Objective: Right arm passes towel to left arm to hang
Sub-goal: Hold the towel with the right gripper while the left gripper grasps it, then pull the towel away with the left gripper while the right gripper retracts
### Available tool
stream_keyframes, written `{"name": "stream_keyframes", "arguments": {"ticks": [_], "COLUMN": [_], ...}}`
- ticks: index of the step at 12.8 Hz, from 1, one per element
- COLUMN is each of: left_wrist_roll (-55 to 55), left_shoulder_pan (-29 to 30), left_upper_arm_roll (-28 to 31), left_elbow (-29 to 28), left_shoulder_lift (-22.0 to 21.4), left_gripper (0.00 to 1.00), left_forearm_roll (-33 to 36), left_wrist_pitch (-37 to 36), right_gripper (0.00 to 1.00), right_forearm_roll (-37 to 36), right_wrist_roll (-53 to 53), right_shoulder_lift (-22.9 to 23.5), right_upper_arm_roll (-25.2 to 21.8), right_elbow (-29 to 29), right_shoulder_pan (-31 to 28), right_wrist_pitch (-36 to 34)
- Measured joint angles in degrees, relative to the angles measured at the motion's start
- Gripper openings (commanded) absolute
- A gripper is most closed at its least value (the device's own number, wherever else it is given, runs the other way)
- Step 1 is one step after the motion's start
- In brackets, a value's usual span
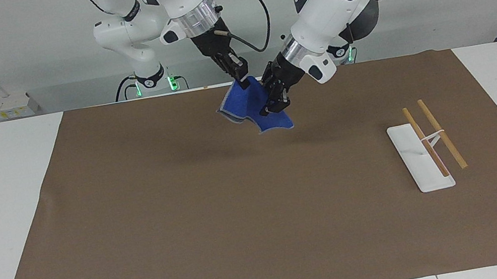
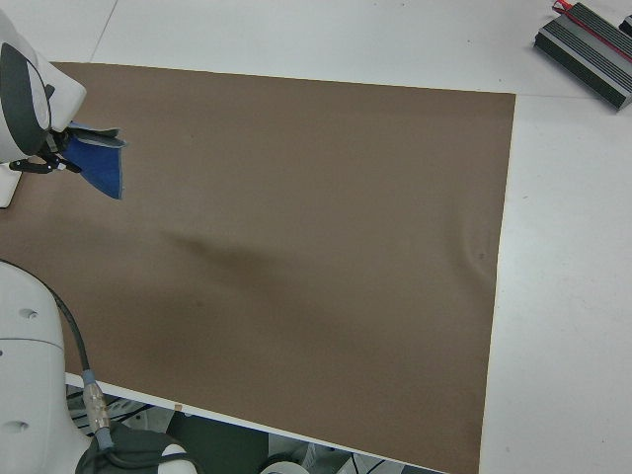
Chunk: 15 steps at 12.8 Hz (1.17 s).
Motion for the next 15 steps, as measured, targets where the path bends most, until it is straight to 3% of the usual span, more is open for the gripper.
{"name": "stream_keyframes", "arguments": {"ticks": [7, 8, 9, 12, 15], "left_wrist_roll": [1.51, 1.51, 1.5, 1.51, 1.42], "left_shoulder_pan": [2.39, 3.01, 3.37, 5.25, 6.01], "left_upper_arm_roll": [0.99, 0.99, 1.02, 1.34, 1.48], "left_elbow": [-0.12, -0.12, -0.12, -0.25, -0.46], "left_shoulder_lift": [-2.05, -2.66, -3.07, -3.39, -3.39], "left_gripper": [0.0, 0.0, 0.0, 0.0, 0.0], "left_forearm_roll": [0.01, 0.0, 0.0, 1.95, 7.46], "left_wrist_pitch": [-0.16, -0.17, -0.17, -0.17, 0.44], "right_gripper": [0.0, 0.41, 0.99, 1.0, 1.0], "right_forearm_roll": [0.08, 0.15, 0.21, 0.21, 0.21], "right_wrist_roll": [0.0, 0.0, 0.0, -1.6, -11.56], "right_shoulder_lift": [0.05, 0.16, 0.29, 0.35, 0.34], "right_upper_arm_roll": [0.05, 0.15, 0.28, 0.0, -0.09], "right_elbow": [-0.01, -0.01, -0.01, -0.01, -0.02], "right_shoulder_pan": [0.03, 0.09, 0.11, -0.46, -1.5], "right_wrist_pitch": [0.14, 0.41, 0.72, 0.74, 0.21]}}
